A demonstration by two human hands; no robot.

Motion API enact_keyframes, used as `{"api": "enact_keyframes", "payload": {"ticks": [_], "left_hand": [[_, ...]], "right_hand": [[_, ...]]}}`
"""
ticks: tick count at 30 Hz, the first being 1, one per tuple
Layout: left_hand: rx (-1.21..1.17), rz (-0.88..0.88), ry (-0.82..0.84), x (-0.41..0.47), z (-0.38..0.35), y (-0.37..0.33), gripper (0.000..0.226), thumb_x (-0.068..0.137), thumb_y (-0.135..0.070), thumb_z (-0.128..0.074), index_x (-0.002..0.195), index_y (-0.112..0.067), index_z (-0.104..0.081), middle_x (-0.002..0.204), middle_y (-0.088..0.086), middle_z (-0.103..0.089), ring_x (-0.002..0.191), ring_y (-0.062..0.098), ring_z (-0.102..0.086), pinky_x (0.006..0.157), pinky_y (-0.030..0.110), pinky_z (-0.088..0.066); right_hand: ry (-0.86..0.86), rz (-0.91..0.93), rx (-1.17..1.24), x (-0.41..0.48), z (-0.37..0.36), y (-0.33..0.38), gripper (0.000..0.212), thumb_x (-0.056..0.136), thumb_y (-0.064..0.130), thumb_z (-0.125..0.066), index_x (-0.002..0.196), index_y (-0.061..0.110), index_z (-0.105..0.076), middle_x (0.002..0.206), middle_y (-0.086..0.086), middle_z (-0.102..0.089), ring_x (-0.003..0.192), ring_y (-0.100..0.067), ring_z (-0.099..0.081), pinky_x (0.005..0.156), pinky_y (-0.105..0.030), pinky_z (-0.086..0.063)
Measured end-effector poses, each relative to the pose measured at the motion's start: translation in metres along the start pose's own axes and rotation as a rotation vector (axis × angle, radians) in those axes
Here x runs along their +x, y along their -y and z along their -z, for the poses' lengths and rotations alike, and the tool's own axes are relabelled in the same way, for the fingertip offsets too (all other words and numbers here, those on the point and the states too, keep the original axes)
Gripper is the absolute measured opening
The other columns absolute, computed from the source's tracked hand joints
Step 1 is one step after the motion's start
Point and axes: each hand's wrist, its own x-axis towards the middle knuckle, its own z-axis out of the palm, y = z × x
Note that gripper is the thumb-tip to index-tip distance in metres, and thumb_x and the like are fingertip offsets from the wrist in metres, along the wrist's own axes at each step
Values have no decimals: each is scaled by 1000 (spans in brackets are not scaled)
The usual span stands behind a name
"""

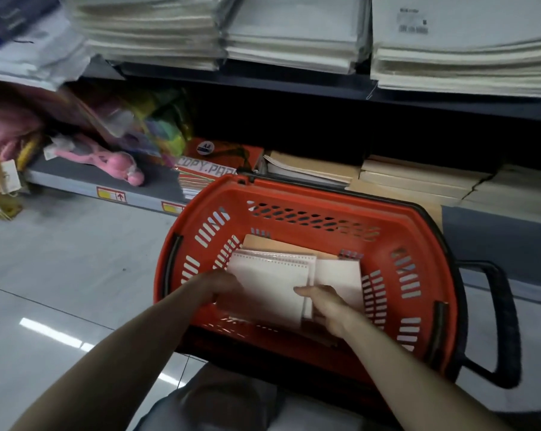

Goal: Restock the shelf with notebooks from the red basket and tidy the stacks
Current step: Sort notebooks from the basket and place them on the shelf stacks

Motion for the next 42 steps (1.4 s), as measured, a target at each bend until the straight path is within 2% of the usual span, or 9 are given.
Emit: {"api": "enact_keyframes", "payload": {"ticks": [5, 11, 15, 18, 23, 28, 32, 37, 42], "left_hand": [[-80, 2, 47, -22, 4, -3, 25, 89, -19, -77, 110, -5, -73, 114, 11, -73, 103, 25, -68, 96, 41, -58], [-316, -107, 30, -31, 16, -5, 91, 30, -31, -97, 116, -14, -75, 132, 6, -69, 131, 29, -55, 119, 49, -38], [-377, -158, -57, -118, 22, -47, 53, 65, -21, -91, 113, -9, -73, 135, 9, -65, 132, 31, -53, 119, 46, -37], [-374, -244, -175, -179, 29, -72, 33, 88, -16, -80, 117, -6, -69, 123, 6, -64, 124, 28, -55, 104, 36, -42], [-407, -469, -246, -252, 48, -104, 54, 65, -28, -89, 108, 1, -74, 115, 18, -73, 107, 32, -68, 102, 44, -53], [-461, -591, 4, -313, 48, -127, 46, 86, -4, -73, 126, -23, -61, 126, 13, -72, 111, 34, -71, 79, 49, -62], [-563, -712, 45, -329, 49, -143, 51, 81, -9, -77, 127, -25, -65, 125, 11, -73, 117, 36, -69, 95, 60, -57], [-650, -748, -13, -345, 37, -166, 37, 86, -6, -69, 123, -9, -70, 95, 13, -78, 71, 26, -74, 59, 38, -59], [-870, -683, -71, -347, 41, -174, 40, 79, -19, -78, 115, -3, -72, 87, 12, -76, 76, 26, -70, 65, 36, -59]], "right_hand": [[42, 16, -82, -11, 0, 2, 51, 93, 31, -74, 134, 10, -52, 129, 0, -53, 126, -27, -55, 100, -43, -52], [58, 173, -48, -51, 16, 30, 26, 97, 23, -67, 122, 17, -65, 119, 0, -75, 108, -20, -71, 93, -41, -59], [-44, 336, -90, -65, 36, 43, 50, 74, 42, -73, 115, 15, -68, 117, 1, -74, 106, -20, -71, 98, -48, -58], [-36, 397, -45, -116, 48, 65, 40, 80, 34, -74, 114, 13, -70, 113, -2, -77, 103, -23, -74, 97, -49, -59], [-13, 542, 37, -209, 80, 96, 20, 96, 14, -67, 114, 8, -74, 103, -6, -81, 98, -27, -77, 96, -50, -59], [-97, 703, 82, -255, 123, 114, 35, 81, 25, -74, 112, 8, -75, 103, 0, -81, 99, -24, -77, 106, -49, -53], [-100, 742, 193, -288, 144, 117, 26, 87, 15, -71, 108, -1, -76, 106, -16, -79, 101, -45, -73, 106, -49, -50], [-66, 780, 295, -313, 148, 116, 16, 96, 2, -64, 104, -1, -77, 103, -18, -79, 103, -41, -74, 105, -62, -49], [-79, 785, 353, -328, 149, 120, 18, 98, 7, -66, 113, -1, -73, 101, -15, -80, 88, -29, -77, 85, -41, -60]]}}
